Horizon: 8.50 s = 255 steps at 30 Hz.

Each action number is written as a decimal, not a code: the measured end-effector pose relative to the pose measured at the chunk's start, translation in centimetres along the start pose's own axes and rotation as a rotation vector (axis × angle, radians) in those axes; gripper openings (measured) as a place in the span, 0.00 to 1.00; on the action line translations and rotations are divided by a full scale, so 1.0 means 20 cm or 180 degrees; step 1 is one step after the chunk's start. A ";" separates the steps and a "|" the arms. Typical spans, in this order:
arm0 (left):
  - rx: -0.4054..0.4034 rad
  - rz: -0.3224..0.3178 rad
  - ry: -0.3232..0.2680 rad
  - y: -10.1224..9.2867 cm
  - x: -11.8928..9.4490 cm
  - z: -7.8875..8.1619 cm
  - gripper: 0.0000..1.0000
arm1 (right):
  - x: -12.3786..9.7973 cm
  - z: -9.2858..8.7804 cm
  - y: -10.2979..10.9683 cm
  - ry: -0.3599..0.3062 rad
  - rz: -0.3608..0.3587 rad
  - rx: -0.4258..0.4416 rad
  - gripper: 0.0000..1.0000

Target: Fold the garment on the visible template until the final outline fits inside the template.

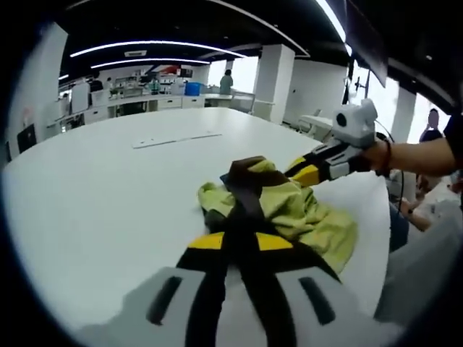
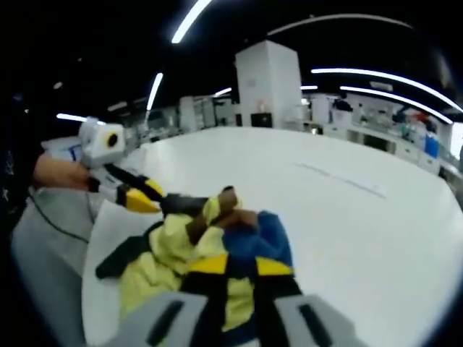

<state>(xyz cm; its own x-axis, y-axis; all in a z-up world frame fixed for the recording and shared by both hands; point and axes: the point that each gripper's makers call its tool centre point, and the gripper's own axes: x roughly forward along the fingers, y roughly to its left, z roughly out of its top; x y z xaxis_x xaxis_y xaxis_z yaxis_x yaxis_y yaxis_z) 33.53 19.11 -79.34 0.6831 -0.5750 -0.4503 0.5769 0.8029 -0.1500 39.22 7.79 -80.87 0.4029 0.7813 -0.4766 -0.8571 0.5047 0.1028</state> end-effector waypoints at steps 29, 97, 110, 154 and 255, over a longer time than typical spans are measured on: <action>-0.0077 0.0331 -0.0375 0.16 -0.14 0.19 0.00 | -0.15 0.16 0.00 -0.0269 0.0006 -0.0130 0.00; -0.0850 0.1401 -0.0758 1.00 0.42 0.29 0.06 | 0.19 0.18 -0.95 -0.0253 -0.1621 0.1152 0.00; -0.0316 0.1208 -0.0761 0.85 0.28 0.39 0.49 | 0.09 0.20 -0.78 -0.0333 -0.1396 0.1088 0.50; -0.0078 0.0288 -0.0137 0.13 -0.10 -0.06 0.57 | -0.26 -0.25 -0.06 0.0305 -0.0516 0.0667 0.39; -0.0026 0.2481 0.0761 1.27 -0.51 -0.29 0.00 | -0.50 -0.26 -0.32 0.0353 -0.1404 0.0685 0.00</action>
<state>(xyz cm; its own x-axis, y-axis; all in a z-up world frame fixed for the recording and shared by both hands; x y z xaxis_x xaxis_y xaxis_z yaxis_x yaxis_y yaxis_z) 38.69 46.30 -83.59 0.7724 0.1977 -0.6035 -0.0287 0.9602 0.2779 38.94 -5.14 -81.22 0.6655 0.4388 -0.6038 -0.5226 0.8515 0.0428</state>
